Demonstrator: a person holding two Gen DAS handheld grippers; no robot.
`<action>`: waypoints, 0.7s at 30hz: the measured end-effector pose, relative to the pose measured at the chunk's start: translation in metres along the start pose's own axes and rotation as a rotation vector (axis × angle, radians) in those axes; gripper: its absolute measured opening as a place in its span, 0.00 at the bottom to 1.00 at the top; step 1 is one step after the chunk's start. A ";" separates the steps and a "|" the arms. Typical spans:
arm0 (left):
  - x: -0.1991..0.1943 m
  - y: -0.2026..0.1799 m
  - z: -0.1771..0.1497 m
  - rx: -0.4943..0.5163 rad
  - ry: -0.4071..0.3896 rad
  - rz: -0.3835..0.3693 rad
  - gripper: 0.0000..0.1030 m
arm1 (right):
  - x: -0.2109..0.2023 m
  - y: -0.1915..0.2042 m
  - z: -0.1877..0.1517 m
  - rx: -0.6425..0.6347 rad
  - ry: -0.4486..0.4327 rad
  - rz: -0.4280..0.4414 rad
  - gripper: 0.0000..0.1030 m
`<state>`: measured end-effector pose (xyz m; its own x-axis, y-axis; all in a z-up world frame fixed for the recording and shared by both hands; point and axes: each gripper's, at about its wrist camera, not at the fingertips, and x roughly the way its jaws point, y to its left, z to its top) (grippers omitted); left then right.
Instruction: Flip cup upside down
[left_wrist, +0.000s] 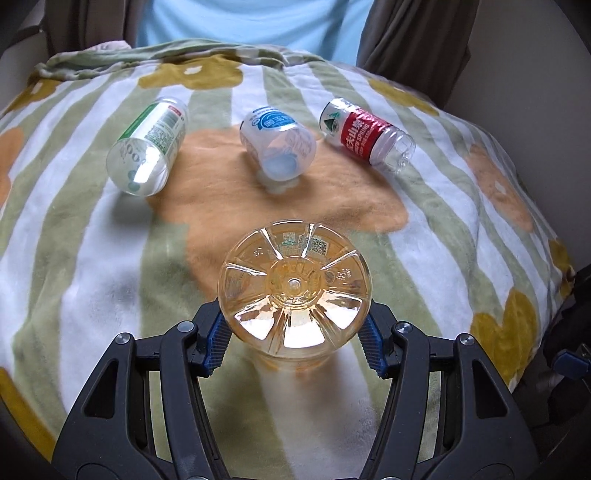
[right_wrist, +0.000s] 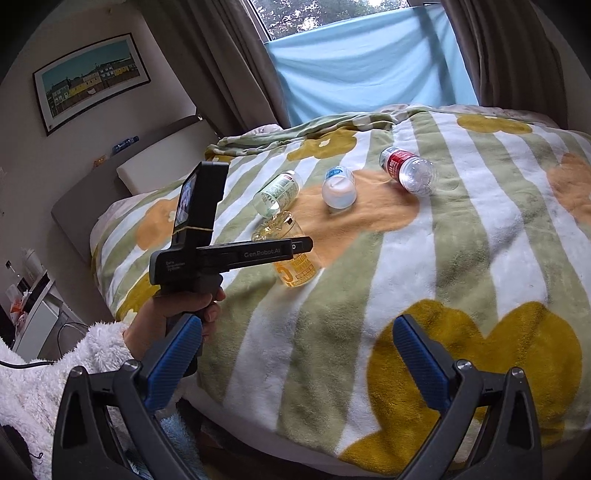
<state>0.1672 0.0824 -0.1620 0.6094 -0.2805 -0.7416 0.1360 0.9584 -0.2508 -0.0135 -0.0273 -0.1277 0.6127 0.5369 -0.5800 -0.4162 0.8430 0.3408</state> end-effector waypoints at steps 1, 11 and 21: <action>0.000 0.000 0.001 0.000 0.002 0.004 0.55 | 0.000 0.001 0.000 -0.003 0.000 0.002 1.00; 0.003 -0.009 -0.002 0.063 -0.028 0.078 0.54 | -0.003 0.005 -0.001 -0.010 -0.006 -0.001 1.00; -0.021 -0.011 -0.001 0.059 -0.103 0.080 1.00 | -0.003 0.008 0.002 -0.009 -0.006 -0.017 1.00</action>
<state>0.1523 0.0776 -0.1442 0.6964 -0.1990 -0.6895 0.1275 0.9798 -0.1540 -0.0175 -0.0219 -0.1218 0.6238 0.5229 -0.5809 -0.4118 0.8516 0.3244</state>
